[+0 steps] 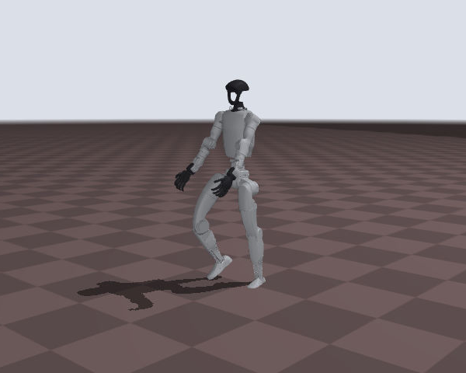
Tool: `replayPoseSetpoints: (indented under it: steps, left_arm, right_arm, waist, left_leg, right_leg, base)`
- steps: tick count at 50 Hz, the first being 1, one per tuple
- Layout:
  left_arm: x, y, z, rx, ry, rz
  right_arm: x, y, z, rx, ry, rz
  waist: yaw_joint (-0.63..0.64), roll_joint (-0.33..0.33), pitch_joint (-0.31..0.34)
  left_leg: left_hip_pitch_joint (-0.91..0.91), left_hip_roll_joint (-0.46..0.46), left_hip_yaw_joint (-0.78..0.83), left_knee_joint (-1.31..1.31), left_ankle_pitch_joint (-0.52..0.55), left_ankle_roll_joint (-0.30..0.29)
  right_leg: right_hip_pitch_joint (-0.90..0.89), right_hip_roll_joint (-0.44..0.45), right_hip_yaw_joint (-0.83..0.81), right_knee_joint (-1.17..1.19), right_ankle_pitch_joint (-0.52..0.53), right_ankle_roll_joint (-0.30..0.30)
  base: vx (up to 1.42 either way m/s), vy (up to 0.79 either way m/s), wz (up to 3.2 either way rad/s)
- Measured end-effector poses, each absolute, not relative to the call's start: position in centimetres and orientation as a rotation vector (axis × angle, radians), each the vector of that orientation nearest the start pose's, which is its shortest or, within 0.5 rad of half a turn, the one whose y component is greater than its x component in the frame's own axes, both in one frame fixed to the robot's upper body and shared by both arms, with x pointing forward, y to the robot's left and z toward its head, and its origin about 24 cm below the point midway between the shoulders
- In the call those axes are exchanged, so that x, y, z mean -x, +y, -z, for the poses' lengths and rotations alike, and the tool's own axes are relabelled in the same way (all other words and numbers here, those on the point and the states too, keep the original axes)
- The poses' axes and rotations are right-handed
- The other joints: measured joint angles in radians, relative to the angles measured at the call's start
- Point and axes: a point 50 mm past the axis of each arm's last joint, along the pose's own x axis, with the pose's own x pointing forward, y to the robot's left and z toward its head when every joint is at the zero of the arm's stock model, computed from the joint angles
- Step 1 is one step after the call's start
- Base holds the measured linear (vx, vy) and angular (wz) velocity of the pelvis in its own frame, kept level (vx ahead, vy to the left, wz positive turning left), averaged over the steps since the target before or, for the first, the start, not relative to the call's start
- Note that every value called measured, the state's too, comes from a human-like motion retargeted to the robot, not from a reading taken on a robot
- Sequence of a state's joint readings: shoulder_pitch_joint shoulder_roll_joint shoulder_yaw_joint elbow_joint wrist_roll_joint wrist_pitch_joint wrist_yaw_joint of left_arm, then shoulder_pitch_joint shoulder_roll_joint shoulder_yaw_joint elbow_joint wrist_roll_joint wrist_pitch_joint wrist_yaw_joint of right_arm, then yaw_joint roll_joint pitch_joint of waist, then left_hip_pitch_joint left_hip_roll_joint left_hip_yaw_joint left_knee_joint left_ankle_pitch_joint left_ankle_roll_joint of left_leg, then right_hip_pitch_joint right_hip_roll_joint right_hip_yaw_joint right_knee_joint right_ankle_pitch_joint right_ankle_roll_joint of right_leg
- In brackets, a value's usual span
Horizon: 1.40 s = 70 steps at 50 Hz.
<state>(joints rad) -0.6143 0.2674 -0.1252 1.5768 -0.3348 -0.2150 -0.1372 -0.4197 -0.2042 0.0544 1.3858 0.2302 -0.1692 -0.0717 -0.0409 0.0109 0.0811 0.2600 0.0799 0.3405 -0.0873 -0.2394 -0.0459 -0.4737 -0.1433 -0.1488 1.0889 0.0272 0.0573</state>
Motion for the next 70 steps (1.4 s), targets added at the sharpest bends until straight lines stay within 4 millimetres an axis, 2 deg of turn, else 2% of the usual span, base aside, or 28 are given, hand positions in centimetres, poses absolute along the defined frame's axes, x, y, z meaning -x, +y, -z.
replayPoseSetpoints:
  steps: [2,4,7,9,13,15,17,21,23,25,27,30,32,34,37,41,45,48,50,52,55,57,58,60,61,64,67,70]
  left_arm:
    - [-33.7,22.6,0.9,-0.155,0.527,-0.032]
    - [-38.3,21.8,-6.2,-0.296,0.346,0.016]
    - [-41.9,20.6,-16.2,-0.442,0.069,0.047]
    - [-42.6,20.2,-21.3,-0.491,-0.092,0.049]
    - [-42.6,20.4,-26.4,-0.574,-0.205,0.027]
    - [-42.6,20.4,-26.5,-0.588,-0.186,0.022]
    - [-42.7,20.3,-24.6,-0.542,-0.154,0.04]
    - [-41.5,19.8,-15.5,-0.337,-0.015,0.088]
    - [-39.5,19.7,-8.9,-0.248,0.133,0.092]
    - [-36.0,20.0,-2.0,-0.206,0.337,0.083]
    - [-30.2,20.8,5.2,-0.254,0.613,0.123]
    - [-16.0,22.3,14.1,-0.232,1.177,0.277]
    - [-5.7,22.4,16.6,-0.045,1.428,0.172]
    - [3.5,21.8,16.9,0.14,1.588,0.011]
    - [14.3,20.2,14.6,0.313,1.754,-0.107]
    - [23.6,18.8,9.9,0.394,2.005,-0.024]
    - [26.9,17.6,7.4,0.478,2.144,0.066]
    - [24.9,17.1,9.1,0.467,2.092,0.13]
    - [21.9,17.2,11.2,0.41,2.011,0.17]
    - [17.1,17.8,13.8,0.305,1.896,0.191]
    - [6.3,19.8,17.0,0.086,1.66,0.135]
    - [-3.9,21.4,17.2,-0.041,1.375,-0.04]
    - [-8.7,21.6,16.5,-0.042,1.228,-0.102]
    - [-17.0,21.1,14.1,-0.066,1.034,-0.045]
    - [-20.9,21.2,12.2,-0.12,0.944,0.004]
    - [-31.6,21.5,3.7,-0.285,0.61,0.047]
    - [-39.2,21.1,-8.0,-0.429,0.246,0.036]
    - [-42.3,20.4,-19.3,-0.521,-0.064,0.021]
  right_arm:
    - [-13.8,-23.3,15.0,0.078,1.138,0.214]
    - [-4.0,-23.6,16.9,0.038,1.447,0.169]
    - [8.5,-22.7,16.2,-0.033,1.776,0.057]
    - [14.9,-22.3,14.3,-0.088,1.911,0.03]
    - [23.3,-21.8,9.8,-0.212,2.125,0.152]
    - [25.0,-21.3,8.7,-0.259,2.174,0.203]
    - [24.8,-20.7,9.0,-0.283,2.16,0.196]
    - [20.3,-20.4,12.0,-0.22,2.03,0.145]
    - [16.0,-20.7,14.2,-0.152,1.924,0.162]
    - [9.9,-21.1,16.2,-0.101,1.773,0.219]
    - [2.0,-21.4,17.3,-0.096,1.57,0.278]
    - [-11.4,-22.2,15.8,-0.098,1.264,0.296]
    - [-21.1,-23.6,11.6,-0.075,0.964,0.368]
    - [-29.8,-24.4,4.8,-0.114,0.622,0.431]
    - [-38.2,-24.2,-8.0,-0.268,0.113,0.479]
    - [-41.2,-24.1,-21.7,-0.407,-0.321,0.459]
    - [-41.4,-23.8,-28.6,-0.403,-0.435,0.419]
    - [-41.7,-22.7,-29.0,-0.381,-0.423,0.395]
    - [-42.0,-21.8,-26.9,-0.381,-0.387,0.382]
    - [-42.1,-20.9,-22.7,-0.395,-0.307,0.377]
    - [-40.7,-19.9,-13.5,-0.366,-0.089,0.379]
    - [-38.3,-20.1,-6.9,-0.257,0.093,0.393]
    - [-36.4,-20.5,-3.2,-0.159,0.21,0.378]
    - [-30.6,-21.0,4.7,0.089,0.532,0.23]
    - [-26.6,-21.4,8.4,0.188,0.716,0.151]
    - [-12.1,-23.2,15.5,0.29,1.237,0.033]
    - [2.0,-23.7,16.9,0.149,1.626,0.083]
    - [12.8,-21.9,15.2,-0.066,1.859,0.112]
  waist:
    - [-0.075,0.011,0.062]
    - [-0.122,0.014,0.1]
    - [-0.18,0.026,0.1]
    - [-0.216,0.039,0.087]
    - [-0.214,0.039,0.049]
    - [-0.184,0.027,0.026]
    - [-0.153,0.016,0.004]
    - [-0.097,0.002,-0.027]
    - [-0.051,-0.018,-0.022]
    - [0.025,-0.05,0.002]
    - [0.133,-0.108,0.024]
    - [0.214,-0.199,-0.023]
    - [0.204,-0.185,-0.042]
    - [0.207,-0.178,-0.031]
    - [0.246,-0.202,-0.031]
    - [0.298,-0.238,-0.045]
    - [0.285,-0.234,-0.068]
    - [0.247,-0.216,-0.101]
    - [0.225,-0.209,-0.12]
    - [0.218,-0.21,-0.119]
    - [0.251,-0.208,-0.028]
    - [0.253,-0.13,0.073]
    - [0.208,-0.077,0.073]
    - [0.093,0.004,0.02]
    - [0.03,0.015,-0.004]
    - [-0.141,0.039,0.023]
    - [-0.223,0.051,0.09]
    - [-0.254,0.054,0.125]
  left_leg:
    - [0.035,0.022,-0.061,0.0,0.006,0.015]
    - [0.048,0.031,-0.099,0.0,0.02,0.02]
    - [0.033,0.041,-0.135,0.0,0.035,0.032]
    - [0.023,0.054,-0.15,0.0,0.033,0.043]
    - [0.004,0.055,-0.137,0.0,0.035,0.03]
    - [-0.005,0.04,-0.122,0.0,0.034,0.026]
    - [-0.012,0.026,-0.112,0.0,0.029,0.029]
    - [-0.003,-0.005,-0.111,0.0,0.016,0.035]
    - [0.023,-0.038,-0.111,0.0,0.015,0.036]
    - [0.062,-0.077,-0.097,0.0,0.021,0.045]
    - [0.027,-0.116,-0.056,0.128,0.011,0.077]
    - [-0.372,-0.06,-0.006,0.798,-0.087,0.057]
    - [-0.645,0.031,-0.058,1.261,-0.187,0.054]
    - [-0.834,0.091,-0.088,1.622,-0.281,0.072]
    - [-1.07,0.162,-0.09,2.025,-0.344,0.123]
    - [-1.266,0.21,-0.084,2.292,-0.362,0.188]
    - [-1.312,0.179,-0.098,2.313,-0.34,0.204]
    - [-1.256,0.123,-0.119,2.17,-0.292,0.175]
    - [-1.16,0.084,-0.122,1.997,-0.267,0.151]
    - [-0.984,0.047,-0.102,1.715,-0.232,0.131]
    - [-0.499,-0.037,-0.037,0.989,-0.101,0.093]
    - [-0.081,-0.076,-0.008,0.381,-0.028,0.068]
    - [0.01,-0.059,-0.015,0.216,-0.028,0.054]
    - [0.055,-0.018,-0.032,0.017,-0.002,-0.005]
    - [0.027,-0.01,-0.06,0.007,0.007,-0.025]
    - [0.025,0.022,-0.17,0.0,0.024,-0.042]
    - [0.045,0.044,-0.236,0.0,0.033,-0.002]
    - [0.047,0.063,-0.264,0.0,0.046,0.033]
  right_leg:
    - [-0.129,-0.045,-0.01,0.288,-0.025,0.017]
    - [-0.251,-0.112,-0.016,0.528,-0.103,-0.005]
    - [-0.407,-0.219,-0.03,0.789,-0.16,-0.058]
    - [-0.463,-0.23,-0.028,0.882,-0.171,-0.07]
    - [-0.501,-0.135,0.006,0.91,-0.169,-0.06]
    - [-0.472,-0.096,0.019,0.852,-0.168,-0.059]
    - [-0.394,-0.069,0.02,0.731,-0.162,-0.052]
    - [-0.1,-0.024,0.006,0.25,-0.09,-0.017]
    - [0.13,-0.018,-0.01,-0.126,-0.092,-0.007]
    - [0.399,-0.012,-0.033,-0.536,-0.207,0.015]
    - [0.597,-0.027,-0.013,-0.879,-0.242,0.061]
    - [0.664,-0.07,0.019,-1.176,-0.111,0.078]
    - [0.646,-0.05,0.019,-1.176,-0.102,0.075]
    - [0.655,-0.046,0.026,-1.176,-0.105,0.081]
    - [0.627,-0.065,0.055,-1.176,-0.105,0.07]
    - [0.58,-0.082,0.066,-1.176,-0.096,0.056]
    - [0.553,-0.072,0.049,-1.176,-0.091,0.053]
    - [0.533,-0.055,0.037,-1.176,-0.096,0.052]
    - [0.524,-0.049,0.038,-1.176,-0.104,0.054]
    - [0.535,-0.053,0.053,-1.173,-0.108,0.055]
    - [0.605,-0.062,0.112,-1.11,-0.123,0.06]
    - [0.671,-0.004,0.13,-1.022,-0.137,0.06]
    - [0.638,0.042,0.106,-0.936,-0.144,0.04]
    - [0.394,0.083,0.038,-0.543,-0.126,0.011]
    - [0.248,0.05,0.007,-0.326,-0.046,0.027]
    - [-0.028,-0.083,-0.069,0.194,0.07,0.051]
    - [-0.199,-0.219,-0.089,0.58,-0.079,-0.014]
    - [-0.322,-0.262,-0.065,0.814,-0.148,-0.044]
  base:
    - [-0.01,0.08,1.64]
    - [0.01,0.09,1.15]
    - [0.05,0.07,0.68]
    - [0.09,0.02,0.38]
    - [0.07,-0.04,-0.21]
    - [0.05,-0.05,-0.47]
    - [0.06,-0.06,-0.33]
    - [0.08,-0.07,-0.1]
    - [0.13,-0.1,-0.28]
    - [0.13,-0.17,-0.83]
    - [0.03,-0.27,-1.52]
    - [-0.13,-0.27,-0.77]
    - [-0.1,-0.11,0.06]
    - [0.0,-0.02,-0.15]
    - [-0.01,-0.04,-0.37]
    - [0.0,0.0,0.0]
    - [0.0,0.01,0.29]
    - [-0.01,0.02,0.17]
    - [0.0,0.0,0.0]
    - [0.05,0.06,-0.41]
    - [0.14,0.1,-0.97]
    - [0.15,0.24,-0.33]
    - [-0.01,0.29,1.06]
    - [-0.13,0.25,1.82]
    - [-0.11,0.16,2.05]
    - [-0.01,0.1,2.17]
    - [-0.01,0.09,1.23]
    - [0.01,0.03,0.41]
